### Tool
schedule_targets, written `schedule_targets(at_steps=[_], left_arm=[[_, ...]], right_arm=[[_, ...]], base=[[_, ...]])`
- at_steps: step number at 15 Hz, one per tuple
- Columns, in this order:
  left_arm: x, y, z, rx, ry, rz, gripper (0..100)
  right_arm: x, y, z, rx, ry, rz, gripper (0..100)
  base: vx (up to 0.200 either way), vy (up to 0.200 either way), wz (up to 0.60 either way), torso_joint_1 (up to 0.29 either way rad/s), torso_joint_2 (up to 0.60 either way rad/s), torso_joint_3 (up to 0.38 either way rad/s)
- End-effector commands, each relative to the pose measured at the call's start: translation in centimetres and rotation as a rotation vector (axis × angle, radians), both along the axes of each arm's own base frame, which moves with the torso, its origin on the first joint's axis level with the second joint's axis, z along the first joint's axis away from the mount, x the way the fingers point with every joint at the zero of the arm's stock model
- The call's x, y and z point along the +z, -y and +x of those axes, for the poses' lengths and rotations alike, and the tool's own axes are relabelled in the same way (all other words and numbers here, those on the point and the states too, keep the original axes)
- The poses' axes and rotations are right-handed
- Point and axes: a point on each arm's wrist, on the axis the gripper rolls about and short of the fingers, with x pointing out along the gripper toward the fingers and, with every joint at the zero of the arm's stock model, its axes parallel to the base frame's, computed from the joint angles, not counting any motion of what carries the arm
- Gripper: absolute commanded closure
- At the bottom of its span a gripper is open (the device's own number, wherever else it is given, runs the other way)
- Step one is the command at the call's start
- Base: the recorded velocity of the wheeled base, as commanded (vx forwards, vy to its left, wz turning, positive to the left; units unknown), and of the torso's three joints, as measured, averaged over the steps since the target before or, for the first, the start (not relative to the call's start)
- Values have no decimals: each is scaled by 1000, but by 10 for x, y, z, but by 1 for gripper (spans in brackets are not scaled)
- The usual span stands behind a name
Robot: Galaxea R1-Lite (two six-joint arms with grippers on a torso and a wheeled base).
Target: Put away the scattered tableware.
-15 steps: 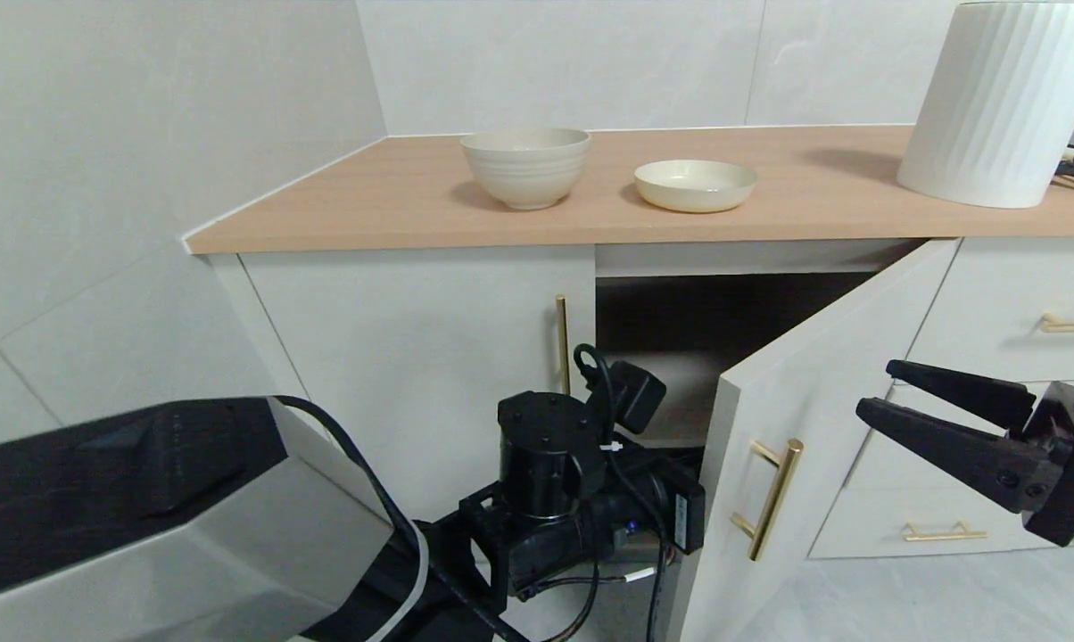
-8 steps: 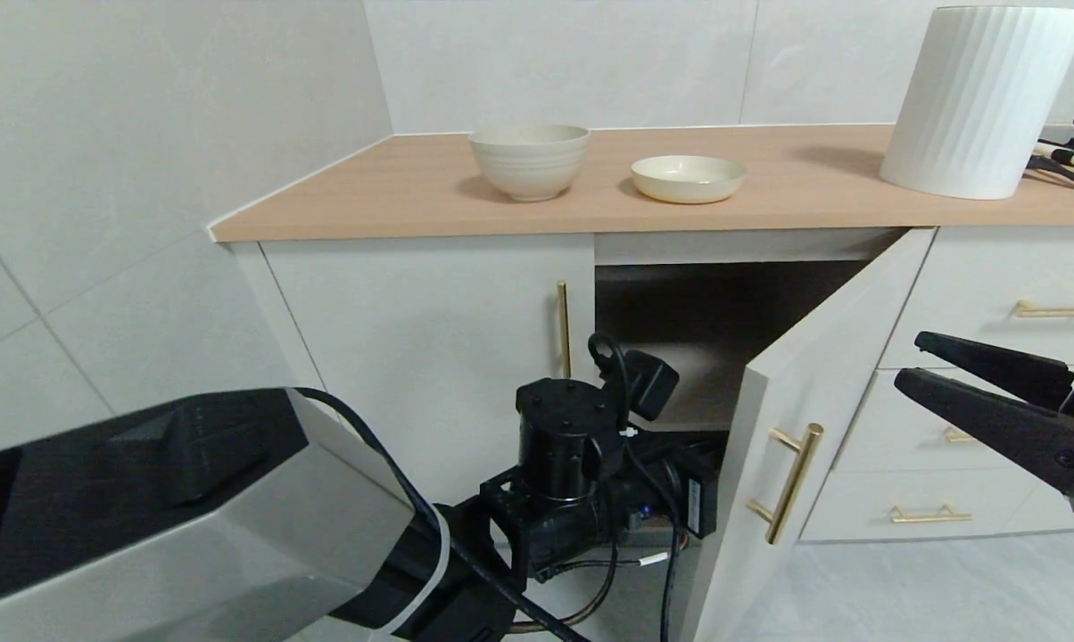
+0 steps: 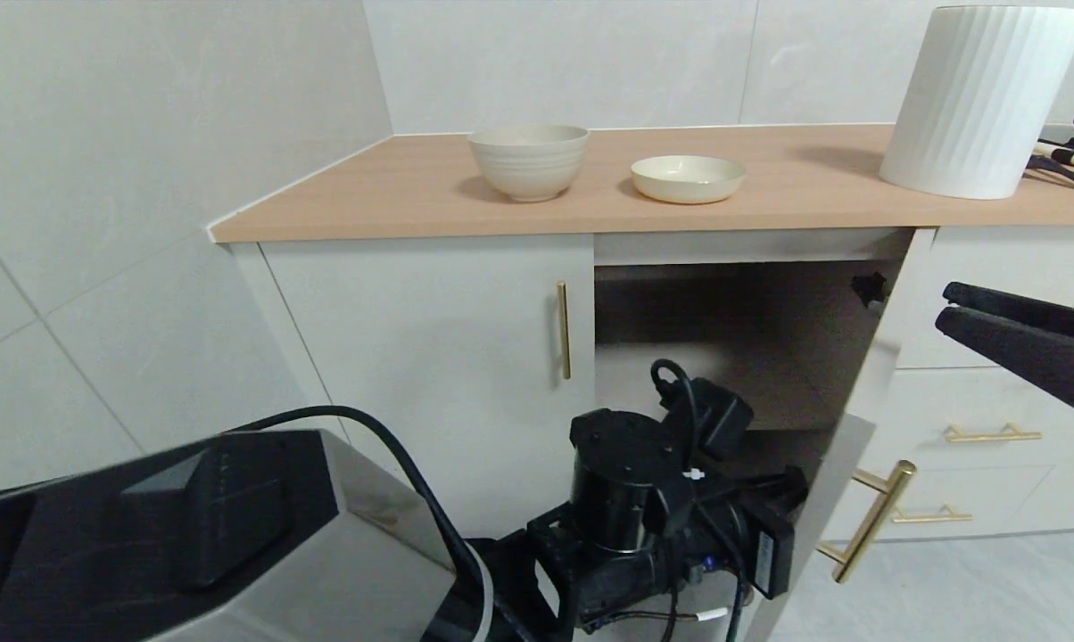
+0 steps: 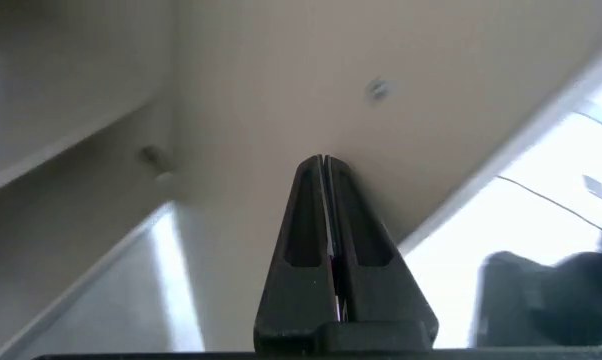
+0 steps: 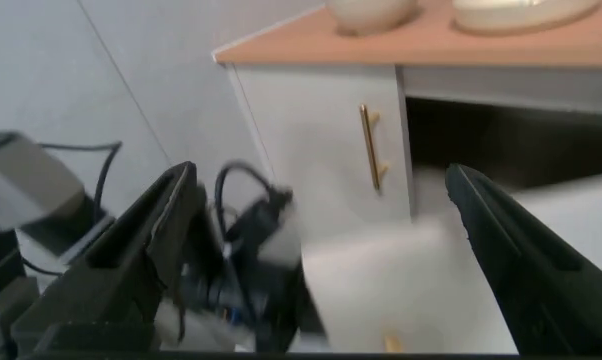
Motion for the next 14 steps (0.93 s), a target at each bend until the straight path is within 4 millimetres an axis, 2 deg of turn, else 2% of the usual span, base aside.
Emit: schedule_targets(at_steps=[1, 2, 4, 6, 9, 12, 14], left_arm=[[7, 13, -14, -46, 13, -21, 100], [11, 27, -30, -96, 10, -17, 100], [18, 39, -54, -159, 17, -36, 100], [26, 38, -60, -170, 21, -52, 100], [40, 22, -40, -106, -19, -97, 100], [43, -20, -8, 16, -32, -78, 100], [42, -58, 17, 128, -38, -62, 100]], right_arm=[[4, 0, -2, 4, 15, 7, 0], [7, 0, -4, 16, 27, 9, 0], [8, -1, -10, 42, 23, 7, 0], [9, -1, -11, 45, 18, 6, 0], [6, -2, -10, 46, -5, -4, 0], [1, -5, -2, 41, -35, -18, 0], [-7, -11, 10, 39, -82, -40, 0]], base=[[0, 0, 0, 0, 0, 0], [0, 0, 0, 0, 0, 0], [0, 0, 0, 0, 0, 0], [0, 0, 0, 0, 0, 0], [0, 0, 0, 0, 0, 0], [0, 0, 0, 0, 0, 0], [0, 0, 0, 0, 0, 0]])
